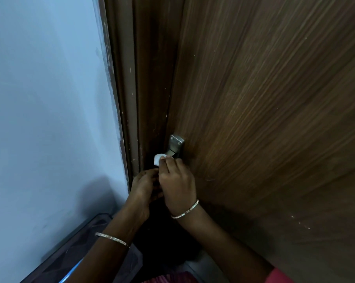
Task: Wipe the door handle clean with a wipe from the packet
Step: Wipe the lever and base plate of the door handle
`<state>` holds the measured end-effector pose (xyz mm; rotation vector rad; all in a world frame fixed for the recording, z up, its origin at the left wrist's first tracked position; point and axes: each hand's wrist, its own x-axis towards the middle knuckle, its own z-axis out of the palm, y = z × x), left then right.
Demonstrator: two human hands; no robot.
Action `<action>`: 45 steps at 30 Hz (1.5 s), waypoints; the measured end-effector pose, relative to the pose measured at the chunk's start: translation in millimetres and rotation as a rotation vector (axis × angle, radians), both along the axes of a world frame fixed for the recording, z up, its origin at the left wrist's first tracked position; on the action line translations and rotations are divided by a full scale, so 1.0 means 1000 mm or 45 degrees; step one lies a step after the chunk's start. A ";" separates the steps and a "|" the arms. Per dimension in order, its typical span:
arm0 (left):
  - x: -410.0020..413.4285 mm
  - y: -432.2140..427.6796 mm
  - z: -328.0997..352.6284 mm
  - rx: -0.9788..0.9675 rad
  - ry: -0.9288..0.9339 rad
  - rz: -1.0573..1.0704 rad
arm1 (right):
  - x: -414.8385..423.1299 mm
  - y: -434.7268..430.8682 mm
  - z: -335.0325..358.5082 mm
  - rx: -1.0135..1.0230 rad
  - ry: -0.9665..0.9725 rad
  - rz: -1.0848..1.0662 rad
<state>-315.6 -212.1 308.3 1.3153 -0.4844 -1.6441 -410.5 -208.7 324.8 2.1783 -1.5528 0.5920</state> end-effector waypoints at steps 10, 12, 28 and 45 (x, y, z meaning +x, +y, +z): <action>0.004 -0.003 -0.004 0.078 -0.103 -0.007 | -0.059 0.043 -0.005 0.020 -0.104 0.005; 0.005 -0.002 -0.005 0.074 -0.100 0.002 | -0.049 0.034 -0.006 0.000 -0.098 0.036; 0.007 0.006 -0.009 0.056 -0.086 0.008 | -0.062 0.045 -0.017 0.007 -0.271 0.031; 0.006 0.008 -0.003 -0.005 0.178 -0.234 | -0.060 0.042 -0.014 -0.029 -0.331 0.036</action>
